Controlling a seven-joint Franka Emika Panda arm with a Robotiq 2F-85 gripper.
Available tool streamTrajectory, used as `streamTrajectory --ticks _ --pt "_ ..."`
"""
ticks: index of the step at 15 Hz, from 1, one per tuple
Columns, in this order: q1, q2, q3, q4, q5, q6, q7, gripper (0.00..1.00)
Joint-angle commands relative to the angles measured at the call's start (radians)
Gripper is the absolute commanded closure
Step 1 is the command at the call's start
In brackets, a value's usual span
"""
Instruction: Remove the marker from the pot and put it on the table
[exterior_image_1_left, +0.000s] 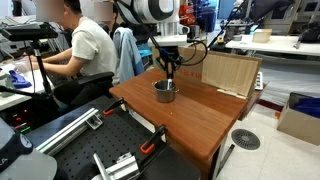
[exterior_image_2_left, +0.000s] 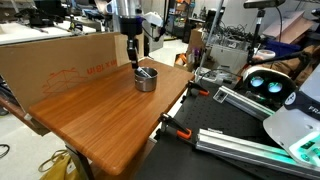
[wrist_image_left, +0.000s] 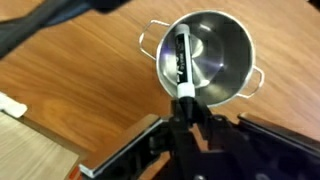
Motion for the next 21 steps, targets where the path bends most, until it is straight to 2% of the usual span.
streamTrajectory --ticks 1,6,12,18,21 --pt "-0.016 -0.062 -0.002 -0.014 -0.009 0.013 0.033 0.95" --pt "-0.025 -0.189 -0.024 -0.041 -0.011 0.025 0.081 0.95" --pt "-0.076 -0.309 -0.082 -0.120 0.031 0.056 0.072 0.95" --pt "-0.127 -0.281 -0.108 -0.192 0.190 0.073 -0.009 0.95" --pt "-0.144 -0.235 -0.120 -0.213 0.199 0.071 -0.001 0.95"
